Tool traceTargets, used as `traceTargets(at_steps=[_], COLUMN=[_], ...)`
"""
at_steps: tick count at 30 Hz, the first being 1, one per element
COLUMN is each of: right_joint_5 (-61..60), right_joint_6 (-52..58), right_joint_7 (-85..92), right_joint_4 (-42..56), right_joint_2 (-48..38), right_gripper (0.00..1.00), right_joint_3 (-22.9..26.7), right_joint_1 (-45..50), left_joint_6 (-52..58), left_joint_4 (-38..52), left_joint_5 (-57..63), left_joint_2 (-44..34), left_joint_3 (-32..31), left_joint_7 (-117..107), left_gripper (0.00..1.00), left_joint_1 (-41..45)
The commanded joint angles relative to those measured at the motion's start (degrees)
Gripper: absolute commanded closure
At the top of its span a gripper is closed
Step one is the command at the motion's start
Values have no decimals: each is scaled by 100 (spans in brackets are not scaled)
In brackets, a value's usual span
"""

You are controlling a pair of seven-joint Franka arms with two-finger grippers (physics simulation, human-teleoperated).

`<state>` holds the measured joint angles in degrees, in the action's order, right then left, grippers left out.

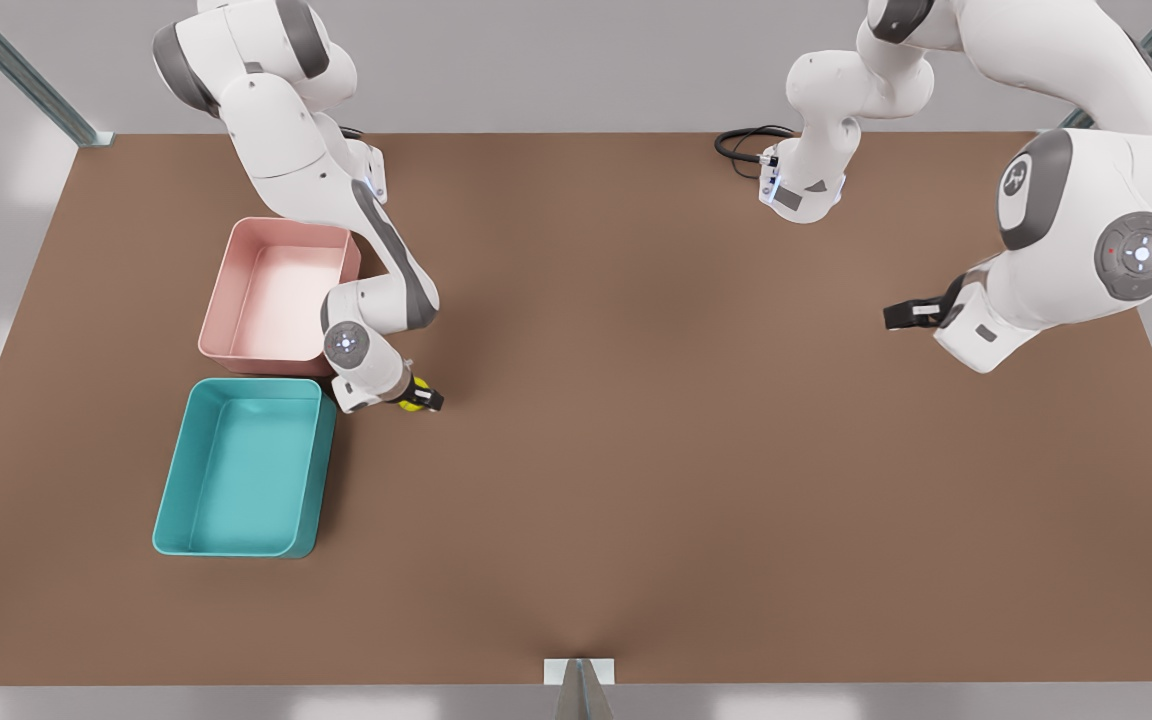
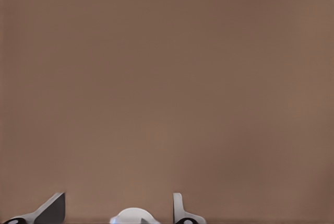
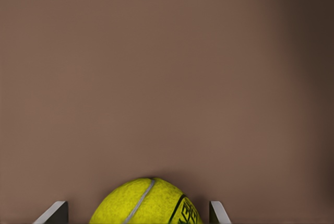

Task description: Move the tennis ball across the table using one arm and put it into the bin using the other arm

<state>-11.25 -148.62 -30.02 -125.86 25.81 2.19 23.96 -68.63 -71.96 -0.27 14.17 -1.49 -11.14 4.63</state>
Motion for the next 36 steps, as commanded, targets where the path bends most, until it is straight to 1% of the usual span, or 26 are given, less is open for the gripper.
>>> traceTargets(at_steps=[1,2,3,4,6,7,11,20,24,28,32,35,36], right_joint_5=[-8,-8,-8,-8,-8,-8,-8,-87,-87,18,1090,1284,1275], right_joint_6=[-26,-26,-26,-18,-18,0,62,1011,1757,3023,3120,3076,3059], right_joint_7=[22,31,40,101,110,180,347,813,1375,2385,3072,3265,3274], right_joint_4=[0,0,0,0,9,26,88,642,1213,2100,2329,2593,2681], right_joint_2=[3,3,3,3,3,3,-24,-322,-533,-648,-560,-129,-6], right_gripper=[0,0,7,22,28,29,29,29,29,29,29,29,2], right_joint_3=[0,0,0,0,0,0,0,0,27,62,97,97,97], right_joint_1=[-5,-14,-23,-31,-31,-31,-102,-365,-752,-1490,-2211,-2439,-2484], left_joint_6=[96,105,96,96,96,96,96,105,105,105,105,105,113], left_joint_4=[-2,-2,-2,-2,-2,-2,6,6,6,6,6,6,6], left_joint_5=[-8,-166,-245,-245,-245,-245,-236,-236,-236,-236,-236,-236,-236], left_joint_2=[-2,-2,-2,-2,7,-2,7,7,7,7,7,7,7], left_joint_3=[-1,-1,-1,-1,-1,-1,-1,-1,-9,-1,-9,-9,-9], left_joint_7=[-125,-125,-125,-125,-125,-125,-134,-142,-151,-134,-142,-125,-125], left_gripper=[0,0,0,0,0,0,0,0,0,0,0,0,0], left_joint_1=[-41,-103,-121,-112,-112,-112,-94,-103,-103,-94,-103,-103,-103])
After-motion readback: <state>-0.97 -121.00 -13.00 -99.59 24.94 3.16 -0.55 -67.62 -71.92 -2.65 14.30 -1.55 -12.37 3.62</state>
